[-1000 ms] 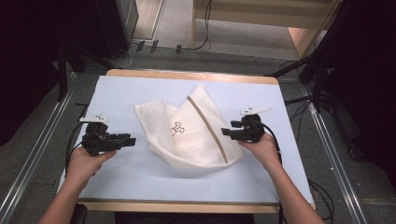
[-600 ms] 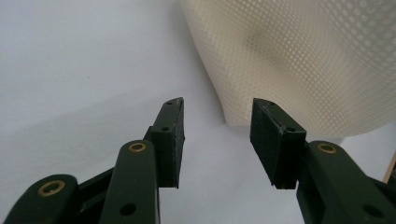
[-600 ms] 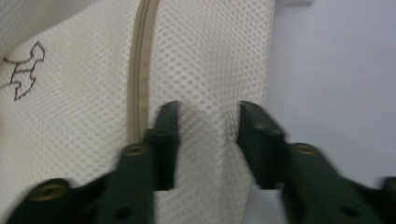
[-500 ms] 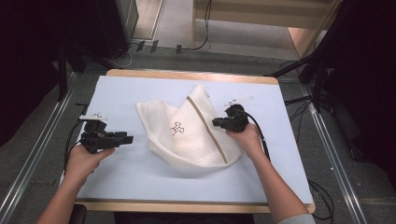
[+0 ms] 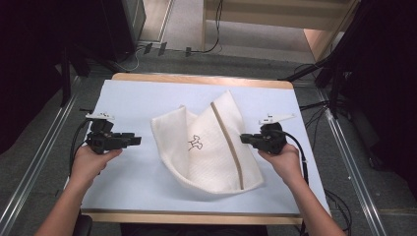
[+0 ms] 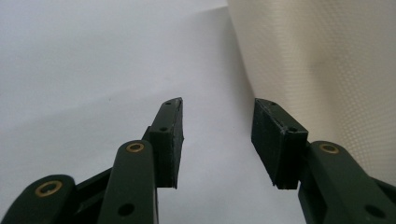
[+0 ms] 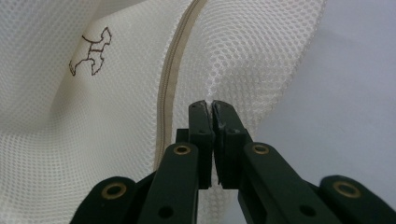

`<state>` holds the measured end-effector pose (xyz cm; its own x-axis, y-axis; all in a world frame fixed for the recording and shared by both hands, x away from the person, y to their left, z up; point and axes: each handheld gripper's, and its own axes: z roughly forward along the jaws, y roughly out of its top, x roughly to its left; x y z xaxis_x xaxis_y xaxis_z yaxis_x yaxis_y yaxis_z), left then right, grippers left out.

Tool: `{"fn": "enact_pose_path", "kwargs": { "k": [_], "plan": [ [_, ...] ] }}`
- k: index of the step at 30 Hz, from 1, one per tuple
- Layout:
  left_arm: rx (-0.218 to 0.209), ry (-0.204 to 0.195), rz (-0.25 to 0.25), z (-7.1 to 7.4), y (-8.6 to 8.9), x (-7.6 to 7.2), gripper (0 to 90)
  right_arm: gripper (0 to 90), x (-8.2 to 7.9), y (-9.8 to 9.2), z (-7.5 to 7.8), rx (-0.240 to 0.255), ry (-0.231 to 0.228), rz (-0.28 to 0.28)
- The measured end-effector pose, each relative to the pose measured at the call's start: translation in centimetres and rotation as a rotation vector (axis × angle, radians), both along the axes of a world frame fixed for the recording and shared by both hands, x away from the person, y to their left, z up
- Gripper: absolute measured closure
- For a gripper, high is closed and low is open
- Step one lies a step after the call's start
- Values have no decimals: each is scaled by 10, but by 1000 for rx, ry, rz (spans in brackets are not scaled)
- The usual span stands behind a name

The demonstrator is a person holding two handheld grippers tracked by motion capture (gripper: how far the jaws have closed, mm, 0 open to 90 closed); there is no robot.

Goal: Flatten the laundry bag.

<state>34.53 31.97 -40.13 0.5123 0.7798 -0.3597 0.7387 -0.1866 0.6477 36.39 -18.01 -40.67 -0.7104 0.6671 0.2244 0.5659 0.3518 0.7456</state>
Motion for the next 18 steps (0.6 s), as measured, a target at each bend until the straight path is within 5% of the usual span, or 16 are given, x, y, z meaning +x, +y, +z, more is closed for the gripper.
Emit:
{"fn": "enact_pose_path", "kwargs": {
  "k": [3,6,15,18],
  "plan": [
    [3,-1,-3,0,0,0,548,883,-10,-11,-3,-5,19,-7],
    [5,-1,-7,1,-3,1,547,877,-25,-30,-17,-63,39,-28],
    [15,-4,-43,2,-17,11,543,871,-40,-74,-42,-144,137,-114],
    [21,-7,-71,3,-28,14,535,802,-40,-82,-47,-141,176,-137]
  ]
}}
